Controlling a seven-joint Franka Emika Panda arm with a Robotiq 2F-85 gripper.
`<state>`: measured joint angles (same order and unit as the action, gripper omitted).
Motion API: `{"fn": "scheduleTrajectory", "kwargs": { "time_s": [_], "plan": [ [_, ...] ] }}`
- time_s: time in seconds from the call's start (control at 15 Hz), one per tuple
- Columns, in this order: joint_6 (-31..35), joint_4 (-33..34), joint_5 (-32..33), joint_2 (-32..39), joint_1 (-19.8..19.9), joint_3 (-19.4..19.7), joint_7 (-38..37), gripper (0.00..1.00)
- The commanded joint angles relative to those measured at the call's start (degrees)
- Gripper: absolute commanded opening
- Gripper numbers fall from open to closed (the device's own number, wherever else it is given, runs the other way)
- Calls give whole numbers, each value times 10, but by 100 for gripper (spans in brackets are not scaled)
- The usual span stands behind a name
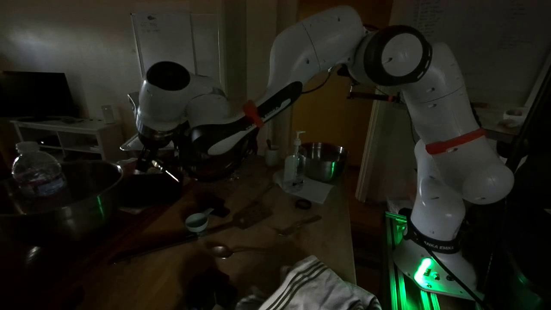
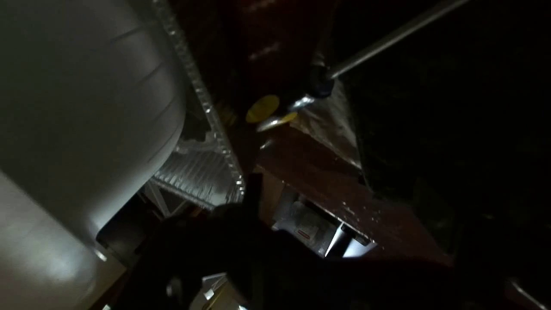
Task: Put the yellow screwdriver on the top counter
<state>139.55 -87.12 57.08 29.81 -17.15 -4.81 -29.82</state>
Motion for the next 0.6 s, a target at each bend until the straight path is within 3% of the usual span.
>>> {"fn": "scheduleTrajectory", "kwargs": {
  "time_s": [0.0, 0.13, 0.2, 0.53],
  "plan": [
    [13, -51, -27, -70, -1, -14, 62, 100],
    [-16, -92, -27, -124, -3, -20, 115, 100],
    [-23, -121, 3, -157, -6, -14, 130, 100],
    [23, -262, -24, -309, 38, -28, 216, 100]
  ]
}}
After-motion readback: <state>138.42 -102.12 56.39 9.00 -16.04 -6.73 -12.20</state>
